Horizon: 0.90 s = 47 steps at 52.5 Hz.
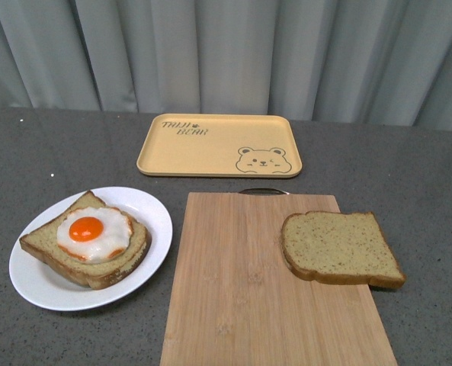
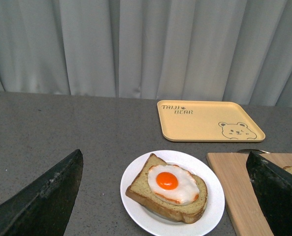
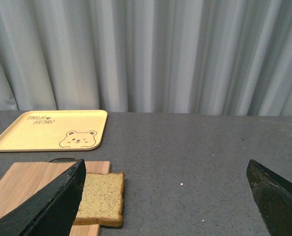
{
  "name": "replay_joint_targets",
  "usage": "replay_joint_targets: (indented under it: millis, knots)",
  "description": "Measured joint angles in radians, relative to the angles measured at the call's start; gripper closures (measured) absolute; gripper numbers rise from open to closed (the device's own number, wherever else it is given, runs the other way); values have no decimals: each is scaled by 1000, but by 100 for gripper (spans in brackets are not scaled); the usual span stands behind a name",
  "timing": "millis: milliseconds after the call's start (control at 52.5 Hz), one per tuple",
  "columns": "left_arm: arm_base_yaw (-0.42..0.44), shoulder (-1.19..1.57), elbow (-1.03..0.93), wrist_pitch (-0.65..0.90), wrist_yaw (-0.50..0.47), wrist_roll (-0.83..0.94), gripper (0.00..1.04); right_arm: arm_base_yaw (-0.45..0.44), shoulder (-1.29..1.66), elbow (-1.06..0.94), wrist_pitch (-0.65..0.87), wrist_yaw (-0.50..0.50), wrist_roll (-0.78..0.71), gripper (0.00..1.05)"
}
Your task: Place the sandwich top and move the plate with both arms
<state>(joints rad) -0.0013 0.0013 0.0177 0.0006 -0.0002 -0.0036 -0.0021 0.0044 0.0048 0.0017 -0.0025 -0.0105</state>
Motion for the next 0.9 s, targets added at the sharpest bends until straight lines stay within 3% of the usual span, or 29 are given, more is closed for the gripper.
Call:
replay_joint_targets:
  millis: [896]
  knots:
    - [0,0,0,0,0,0,7,0,0,0,0,0,0,9]
